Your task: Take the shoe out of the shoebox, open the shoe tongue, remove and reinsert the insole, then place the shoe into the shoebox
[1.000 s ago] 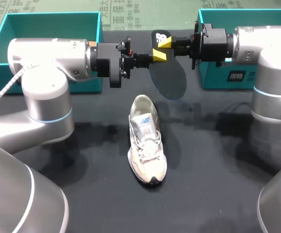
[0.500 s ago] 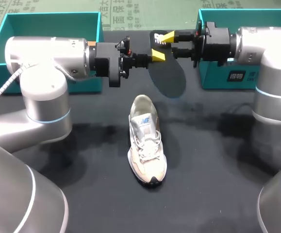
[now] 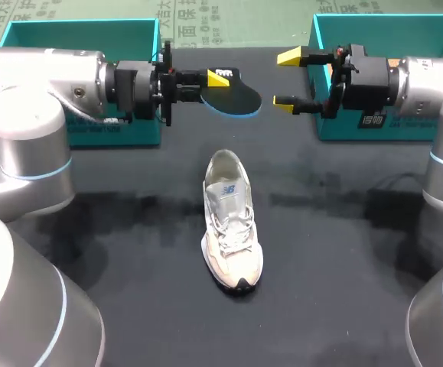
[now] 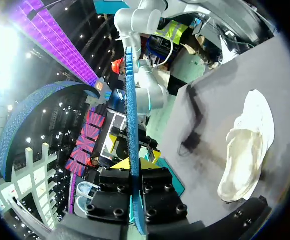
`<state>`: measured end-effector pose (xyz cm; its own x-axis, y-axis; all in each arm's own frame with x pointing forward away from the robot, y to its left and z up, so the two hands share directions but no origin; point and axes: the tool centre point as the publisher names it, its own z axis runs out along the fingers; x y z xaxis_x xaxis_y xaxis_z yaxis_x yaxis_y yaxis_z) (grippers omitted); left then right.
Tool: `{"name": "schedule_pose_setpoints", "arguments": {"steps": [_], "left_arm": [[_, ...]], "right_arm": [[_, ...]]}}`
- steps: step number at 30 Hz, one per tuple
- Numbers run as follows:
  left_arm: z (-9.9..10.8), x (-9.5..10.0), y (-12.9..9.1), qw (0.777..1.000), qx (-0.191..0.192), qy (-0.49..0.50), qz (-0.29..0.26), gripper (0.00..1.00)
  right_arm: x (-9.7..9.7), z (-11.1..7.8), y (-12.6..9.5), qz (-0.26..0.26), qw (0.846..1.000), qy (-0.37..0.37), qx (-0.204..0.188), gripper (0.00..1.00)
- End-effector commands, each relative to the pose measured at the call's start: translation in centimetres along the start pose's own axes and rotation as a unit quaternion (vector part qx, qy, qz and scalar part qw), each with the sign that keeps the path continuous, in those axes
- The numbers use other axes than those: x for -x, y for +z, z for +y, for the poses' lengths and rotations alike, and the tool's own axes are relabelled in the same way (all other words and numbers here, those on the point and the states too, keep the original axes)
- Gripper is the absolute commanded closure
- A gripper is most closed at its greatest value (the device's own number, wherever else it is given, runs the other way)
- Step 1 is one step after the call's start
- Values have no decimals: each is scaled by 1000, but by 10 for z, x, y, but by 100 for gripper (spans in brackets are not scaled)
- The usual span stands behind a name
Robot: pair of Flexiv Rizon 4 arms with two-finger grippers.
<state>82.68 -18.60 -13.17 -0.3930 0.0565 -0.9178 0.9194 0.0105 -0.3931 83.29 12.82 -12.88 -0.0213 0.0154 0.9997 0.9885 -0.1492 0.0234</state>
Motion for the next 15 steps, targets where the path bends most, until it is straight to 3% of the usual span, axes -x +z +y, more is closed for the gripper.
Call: {"name": "schedule_pose_setpoints", "arguments": {"steps": [1, 6, 9, 12, 15], "left_arm": [[1, 4, -4, 997, -6, -78, 14, 100], [1, 4, -4, 997, -6, -78, 14, 100], [-3, -4, 6, 981, -37, -190, -2, 100], [-5, -6, 7, 940, -65, -333, -22, 100], [-4, -7, 8, 876, -83, -475, -32, 100]], "right_arm": [[-1, -2, 0, -2, 1000, 0, 1, 0], [-1, -2, 0, -2, 1000, 0, 1, 0], [-1, -2, 0, -2, 1000, 0, 1, 0], [-1, -2, 0, -2, 1000, 0, 1, 0], [-1, -2, 0, -2, 1000, 0, 1, 0]]}}
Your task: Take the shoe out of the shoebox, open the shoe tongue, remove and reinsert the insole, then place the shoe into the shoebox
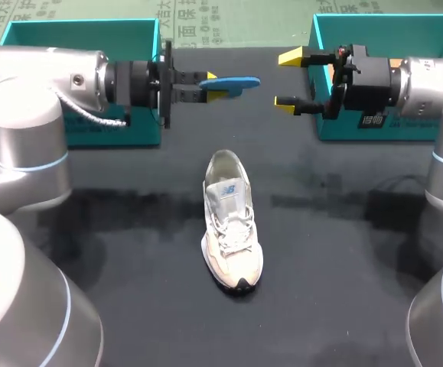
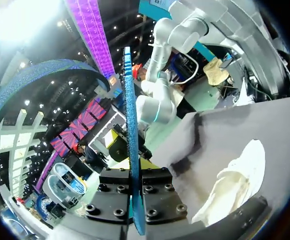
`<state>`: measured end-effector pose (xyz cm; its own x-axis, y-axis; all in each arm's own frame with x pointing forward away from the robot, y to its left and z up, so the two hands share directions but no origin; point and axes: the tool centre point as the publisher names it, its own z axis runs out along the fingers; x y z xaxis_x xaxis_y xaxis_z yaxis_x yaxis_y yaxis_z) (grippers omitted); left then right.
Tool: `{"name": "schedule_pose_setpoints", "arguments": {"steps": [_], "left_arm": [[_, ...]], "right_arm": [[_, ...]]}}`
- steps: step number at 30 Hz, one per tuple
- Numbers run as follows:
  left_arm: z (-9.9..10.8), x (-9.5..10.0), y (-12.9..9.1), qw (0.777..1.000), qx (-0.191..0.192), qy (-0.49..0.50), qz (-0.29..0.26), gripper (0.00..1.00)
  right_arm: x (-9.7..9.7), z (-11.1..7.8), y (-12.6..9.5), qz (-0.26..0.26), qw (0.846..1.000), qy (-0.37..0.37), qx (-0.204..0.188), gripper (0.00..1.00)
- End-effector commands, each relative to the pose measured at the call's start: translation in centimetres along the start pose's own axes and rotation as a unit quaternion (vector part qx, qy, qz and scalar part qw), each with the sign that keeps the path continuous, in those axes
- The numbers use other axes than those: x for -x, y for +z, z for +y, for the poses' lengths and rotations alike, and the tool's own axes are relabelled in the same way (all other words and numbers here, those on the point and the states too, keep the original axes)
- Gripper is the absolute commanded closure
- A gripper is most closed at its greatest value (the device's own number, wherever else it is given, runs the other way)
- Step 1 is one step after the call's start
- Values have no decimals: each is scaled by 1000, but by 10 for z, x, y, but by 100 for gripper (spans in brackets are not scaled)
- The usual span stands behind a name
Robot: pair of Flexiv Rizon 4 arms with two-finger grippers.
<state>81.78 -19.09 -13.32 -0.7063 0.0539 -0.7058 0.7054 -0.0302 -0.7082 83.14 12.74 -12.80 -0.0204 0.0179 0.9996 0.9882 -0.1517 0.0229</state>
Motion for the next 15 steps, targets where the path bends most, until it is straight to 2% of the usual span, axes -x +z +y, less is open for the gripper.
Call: {"name": "schedule_pose_setpoints", "arguments": {"steps": [1, 13, 14, 15], "left_arm": [[5, -1, 3, 944, -54, -323, -29, 100], [5, -1, 3, 944, -54, -323, -29, 100], [7, -2, 6, 928, -40, -369, -38, 100], [9, -3, 9, 910, -44, -411, -37, 100]], "right_arm": [[0, 0, 1, -1, 1000, 0, 0, 0], [0, 0, 1, -1, 1000, 0, 0, 0], [0, 0, 1, -1, 1000, 0, 0, 0], [0, 0, 1, -1, 1000, 0, 0, 0]]}}
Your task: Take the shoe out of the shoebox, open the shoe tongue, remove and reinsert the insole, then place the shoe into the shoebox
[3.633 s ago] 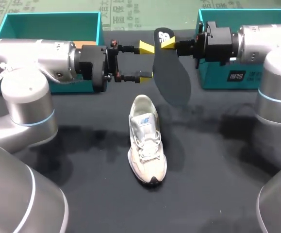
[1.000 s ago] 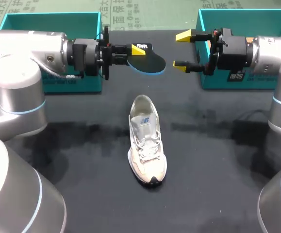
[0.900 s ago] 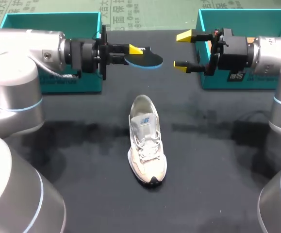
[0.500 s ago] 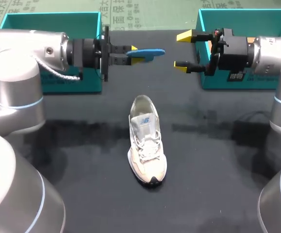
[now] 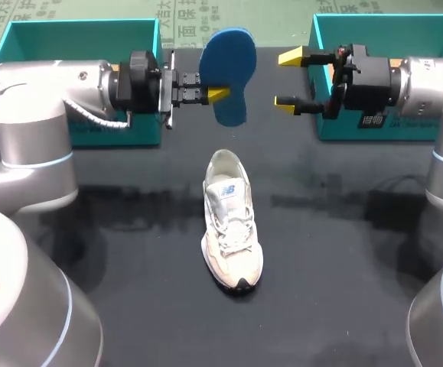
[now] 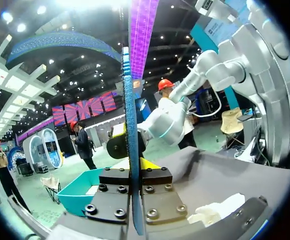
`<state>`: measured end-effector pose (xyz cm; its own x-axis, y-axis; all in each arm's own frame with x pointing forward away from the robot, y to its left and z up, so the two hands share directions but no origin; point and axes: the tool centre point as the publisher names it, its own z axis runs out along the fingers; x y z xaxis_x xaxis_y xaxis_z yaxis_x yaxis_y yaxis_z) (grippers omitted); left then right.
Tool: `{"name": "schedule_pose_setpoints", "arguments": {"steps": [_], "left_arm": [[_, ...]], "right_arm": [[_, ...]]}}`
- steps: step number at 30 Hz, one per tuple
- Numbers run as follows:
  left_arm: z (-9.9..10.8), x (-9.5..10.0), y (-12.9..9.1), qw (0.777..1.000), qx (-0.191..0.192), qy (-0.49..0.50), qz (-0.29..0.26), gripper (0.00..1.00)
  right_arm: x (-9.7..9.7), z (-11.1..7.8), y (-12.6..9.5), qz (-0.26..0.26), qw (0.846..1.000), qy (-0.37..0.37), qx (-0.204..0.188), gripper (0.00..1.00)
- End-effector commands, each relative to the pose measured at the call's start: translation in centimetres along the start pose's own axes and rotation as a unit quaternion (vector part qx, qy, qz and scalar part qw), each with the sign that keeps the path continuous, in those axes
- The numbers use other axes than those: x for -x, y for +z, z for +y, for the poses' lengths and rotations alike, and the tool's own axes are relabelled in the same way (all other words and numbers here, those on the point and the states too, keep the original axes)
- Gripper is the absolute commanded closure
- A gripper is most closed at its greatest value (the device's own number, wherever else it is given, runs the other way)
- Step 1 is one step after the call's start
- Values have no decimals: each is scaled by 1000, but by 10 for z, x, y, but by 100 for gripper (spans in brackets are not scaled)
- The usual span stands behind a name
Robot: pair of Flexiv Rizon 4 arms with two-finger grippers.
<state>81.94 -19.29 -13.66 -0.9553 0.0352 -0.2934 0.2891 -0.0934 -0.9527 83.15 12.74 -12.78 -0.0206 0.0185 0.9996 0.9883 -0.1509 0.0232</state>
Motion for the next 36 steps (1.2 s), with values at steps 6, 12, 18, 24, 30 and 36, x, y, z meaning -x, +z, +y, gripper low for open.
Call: {"name": "schedule_pose_setpoints", "arguments": {"steps": [6, 12, 18, 24, 30, 36], "left_arm": [[12, -10, 12, 866, -81, -494, 18, 100], [8, -11, 11, 848, -94, -520, 36, 100], [8, -11, 11, 848, -94, -520, 36, 100], [24, -8, 17, 793, -105, -600, 0, 100], [36, -7, 13, 739, -112, -662, -46, 100], [34, -8, 9, 694, -117, -708, -60, 100]], "right_arm": [[0, 0, 1, -1, 1000, 0, 0, 0], [0, 0, 1, -1, 1000, 0, 0, 0], [0, 0, 1, -1, 1000, 0, 0, 0], [0, 0, 1, -1, 1000, 0, 0, 0], [0, 0, 1, -1, 1000, 0, 0, 0], [0, 0, 1, -1, 1000, 0, 0, 0]]}}
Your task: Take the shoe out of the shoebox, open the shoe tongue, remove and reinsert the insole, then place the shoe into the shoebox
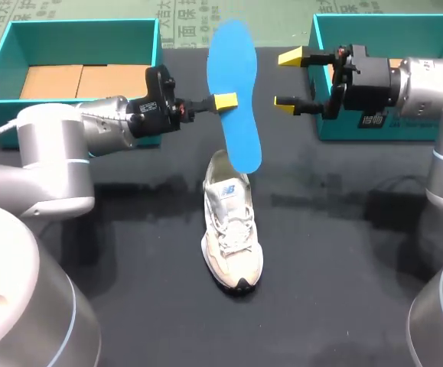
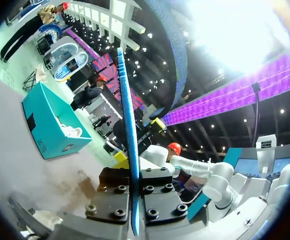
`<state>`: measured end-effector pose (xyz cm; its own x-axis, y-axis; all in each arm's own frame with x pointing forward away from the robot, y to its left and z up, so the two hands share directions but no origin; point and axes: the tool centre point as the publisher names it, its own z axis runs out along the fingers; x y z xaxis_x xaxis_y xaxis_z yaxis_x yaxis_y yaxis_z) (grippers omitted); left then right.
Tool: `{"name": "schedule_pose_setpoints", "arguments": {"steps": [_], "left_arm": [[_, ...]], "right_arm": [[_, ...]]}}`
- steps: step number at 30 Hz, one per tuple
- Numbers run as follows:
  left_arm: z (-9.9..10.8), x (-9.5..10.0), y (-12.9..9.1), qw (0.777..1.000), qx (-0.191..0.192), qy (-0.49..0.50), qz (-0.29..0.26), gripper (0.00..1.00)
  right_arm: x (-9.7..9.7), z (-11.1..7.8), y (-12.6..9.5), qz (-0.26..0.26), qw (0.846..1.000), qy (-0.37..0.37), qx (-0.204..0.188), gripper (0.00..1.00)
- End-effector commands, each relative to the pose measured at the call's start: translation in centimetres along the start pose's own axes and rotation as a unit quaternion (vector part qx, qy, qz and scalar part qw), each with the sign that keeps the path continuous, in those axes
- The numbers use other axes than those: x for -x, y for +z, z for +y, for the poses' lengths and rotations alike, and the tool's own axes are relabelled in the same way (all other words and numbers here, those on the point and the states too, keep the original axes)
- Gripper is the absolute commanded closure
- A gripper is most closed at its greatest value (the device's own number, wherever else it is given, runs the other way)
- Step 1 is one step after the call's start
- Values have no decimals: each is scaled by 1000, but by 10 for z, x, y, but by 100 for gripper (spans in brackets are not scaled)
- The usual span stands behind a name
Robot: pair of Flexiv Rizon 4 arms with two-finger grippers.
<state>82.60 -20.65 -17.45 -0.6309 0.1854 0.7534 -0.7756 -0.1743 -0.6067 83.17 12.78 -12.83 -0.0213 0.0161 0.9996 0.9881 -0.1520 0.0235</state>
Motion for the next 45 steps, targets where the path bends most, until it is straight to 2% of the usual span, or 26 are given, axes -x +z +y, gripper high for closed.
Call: {"name": "schedule_pose_setpoints", "arguments": {"steps": [1, 11, 20, 45], "left_arm": [[1, -7, -1, 976, -57, -207, -49, 100], [3, -11, -3, 965, -34, -239, -102, 100], [9, -9, -9, 967, -1, -204, -155, 100], [9, 9, -15, 939, -4, -305, -158, 100]], "right_arm": [[0, -1, 1, -2, 1000, 0, 0, 0], [0, -1, 1, -2, 1000, 0, 0, 0], [0, -1, 1, -2, 1000, 0, 0, 0], [0, -1, 1, -2, 1000, 0, 0, 0]]}}
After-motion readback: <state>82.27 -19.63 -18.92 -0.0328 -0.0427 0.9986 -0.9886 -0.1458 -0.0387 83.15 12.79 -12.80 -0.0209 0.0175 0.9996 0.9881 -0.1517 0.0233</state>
